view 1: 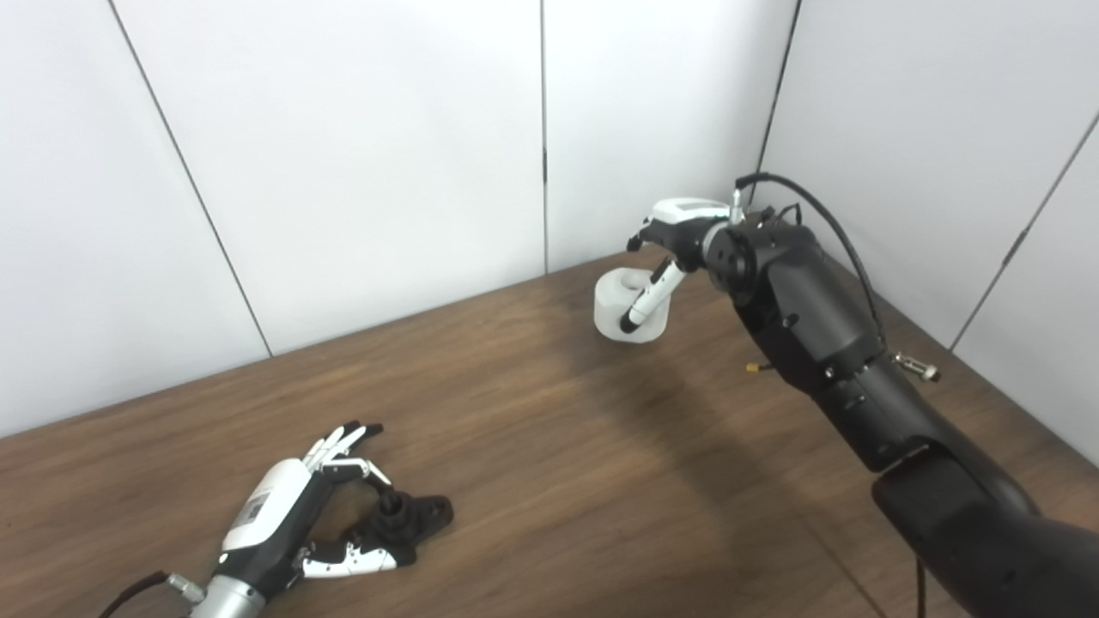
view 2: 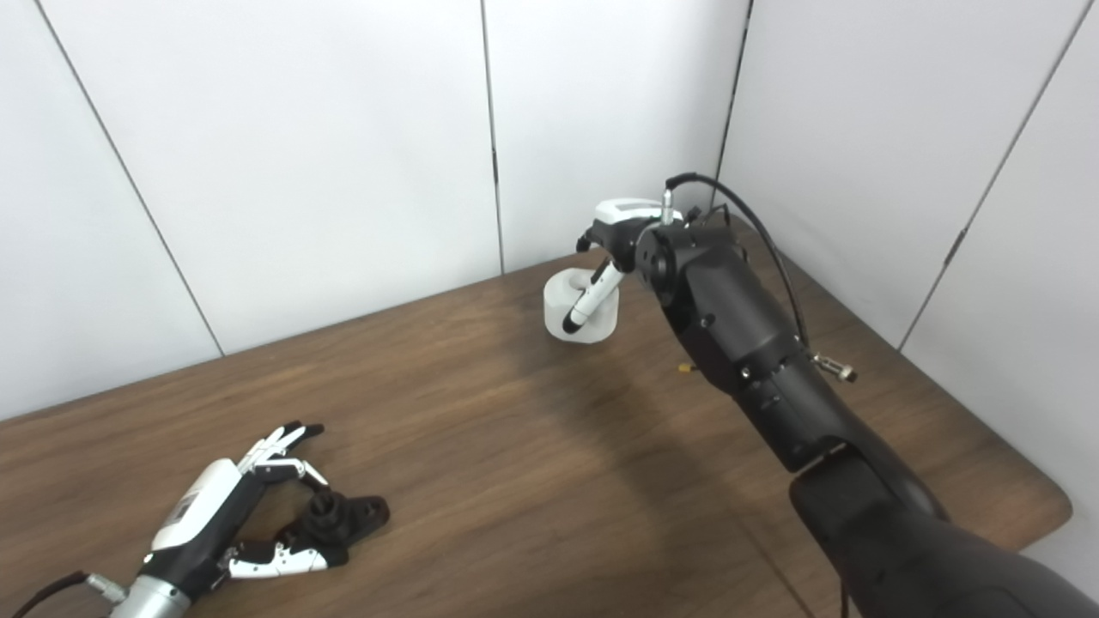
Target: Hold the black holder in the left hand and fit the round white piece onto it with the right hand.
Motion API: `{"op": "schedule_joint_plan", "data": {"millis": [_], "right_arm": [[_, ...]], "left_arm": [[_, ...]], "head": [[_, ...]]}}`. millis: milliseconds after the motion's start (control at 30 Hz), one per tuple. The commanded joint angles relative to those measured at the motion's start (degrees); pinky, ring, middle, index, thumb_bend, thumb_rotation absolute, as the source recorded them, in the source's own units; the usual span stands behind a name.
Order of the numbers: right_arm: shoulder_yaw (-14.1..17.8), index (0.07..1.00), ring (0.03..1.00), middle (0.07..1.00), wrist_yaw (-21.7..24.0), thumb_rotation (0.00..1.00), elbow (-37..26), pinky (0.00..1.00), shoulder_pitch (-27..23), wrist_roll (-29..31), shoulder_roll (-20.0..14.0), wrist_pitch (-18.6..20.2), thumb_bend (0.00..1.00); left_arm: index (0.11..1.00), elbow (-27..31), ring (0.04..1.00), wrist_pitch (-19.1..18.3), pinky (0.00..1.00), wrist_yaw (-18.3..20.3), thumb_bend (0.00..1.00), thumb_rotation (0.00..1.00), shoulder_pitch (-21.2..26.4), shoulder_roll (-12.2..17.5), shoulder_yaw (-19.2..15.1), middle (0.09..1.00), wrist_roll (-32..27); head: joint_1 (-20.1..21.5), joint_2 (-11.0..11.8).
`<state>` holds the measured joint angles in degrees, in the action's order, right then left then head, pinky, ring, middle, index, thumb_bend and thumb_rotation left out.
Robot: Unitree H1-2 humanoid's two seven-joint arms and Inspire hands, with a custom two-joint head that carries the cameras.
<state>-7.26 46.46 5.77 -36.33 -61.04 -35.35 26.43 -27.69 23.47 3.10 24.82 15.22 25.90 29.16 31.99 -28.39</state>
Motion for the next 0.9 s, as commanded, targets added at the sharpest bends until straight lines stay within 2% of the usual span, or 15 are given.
{"op": "schedule_joint_plan", "data": {"millis": [0, 233, 633, 867], "right_arm": [[-0.2, 0.883, 1.0, 1.0, -3.44, 0.46, 0.12, 0.96, -2.0, 0.02, -2.2, -0.5, 1.0], [-2.54, 0.883, 1.0, 1.0, -5.42, 0.45, 3.4, 0.96, -2.84, 1.15, -2.05, 0.2, 1.0], [-2.86, 0.886, 1.0, 1.0, -6.0, 0.45, 5.45, 0.96, -3.01, 1.79, -1.29, 0.4, 1.0], [-3.06, 0.877, 1.0, 1.0, -7.89, 0.46, 6.19, 0.95, -2.12, 3.25, -1.21, 0.39, 1.0]], "left_arm": [[0.482, -3.98, 1.0, -3.32, 1.0, 1.74, 0.52, 0.05, -5.35, -0.14, 1.35, 0.945, 1.78], [0.483, -3.3, 1.0, -3.34, 1.0, 1.83, 0.52, 0.05, -5.72, 0.13, 1.34, 0.949, 1.99], [0.483, -2.97, 1.0, -3.19, 1.0, 1.57, 0.52, 0.05, -6.18, 0.05, 1.24, 0.947, 2.06], [0.483, -2.31, 1.0, -3.01, 1.0, 1.46, 0.52, 0.05, -6.65, 0.31, 1.07, 0.946, 2.17]], "head": [[-0.04, -0.05], [-0.45, -0.2], [-0.79, -0.31], [-1.16, -0.94]]}}
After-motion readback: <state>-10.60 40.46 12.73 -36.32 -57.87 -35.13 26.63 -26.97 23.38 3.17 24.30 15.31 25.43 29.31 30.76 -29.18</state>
